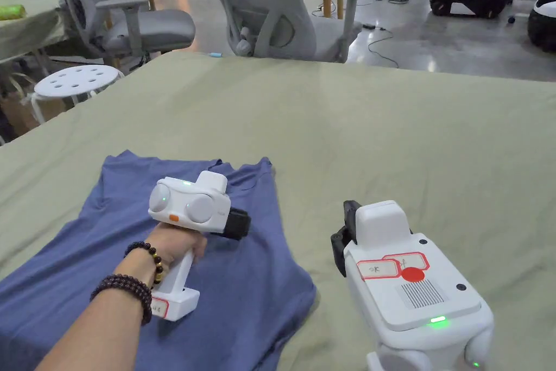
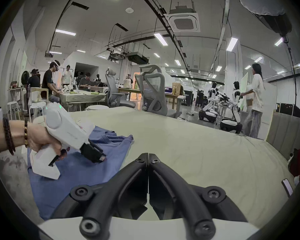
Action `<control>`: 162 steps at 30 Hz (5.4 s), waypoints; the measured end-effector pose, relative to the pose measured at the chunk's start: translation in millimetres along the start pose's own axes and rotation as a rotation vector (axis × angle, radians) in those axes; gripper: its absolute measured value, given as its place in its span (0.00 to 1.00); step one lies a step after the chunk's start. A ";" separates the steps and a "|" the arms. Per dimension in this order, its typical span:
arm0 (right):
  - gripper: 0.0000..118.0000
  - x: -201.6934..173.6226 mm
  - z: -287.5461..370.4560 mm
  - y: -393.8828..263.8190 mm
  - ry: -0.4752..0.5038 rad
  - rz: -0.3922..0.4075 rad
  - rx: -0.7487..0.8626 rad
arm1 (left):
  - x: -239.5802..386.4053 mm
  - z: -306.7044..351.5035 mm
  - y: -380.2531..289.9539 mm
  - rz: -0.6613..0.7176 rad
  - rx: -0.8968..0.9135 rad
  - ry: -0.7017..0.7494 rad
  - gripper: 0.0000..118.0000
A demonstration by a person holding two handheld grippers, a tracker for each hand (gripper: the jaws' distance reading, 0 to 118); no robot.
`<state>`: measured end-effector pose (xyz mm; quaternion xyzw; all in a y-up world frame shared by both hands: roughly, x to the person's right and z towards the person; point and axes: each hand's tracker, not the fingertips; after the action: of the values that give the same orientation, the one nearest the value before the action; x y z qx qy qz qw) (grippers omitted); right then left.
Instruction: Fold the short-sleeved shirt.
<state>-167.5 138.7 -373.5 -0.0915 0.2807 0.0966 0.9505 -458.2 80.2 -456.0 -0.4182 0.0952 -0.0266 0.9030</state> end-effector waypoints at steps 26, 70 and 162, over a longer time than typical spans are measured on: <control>0.01 124.3 125.8 -12.7 -0.230 -0.080 -0.004 | 162.1 195.1 112.5 -0.408 0.563 -0.343 0.00; 0.01 222.1 219.2 -42.1 -0.426 -0.192 -0.056 | 220.6 194.4 -3.5 -0.118 0.499 -0.336 0.00; 0.05 515.0 31.0 334.2 -0.528 -0.185 0.172 | 132.2 211.4 387.8 0.189 0.775 0.017 0.01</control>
<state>194.1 536.2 -671.8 -0.0075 0.0213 0.0058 0.9997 -299.7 473.5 -637.0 -0.0358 0.1236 0.0194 0.9915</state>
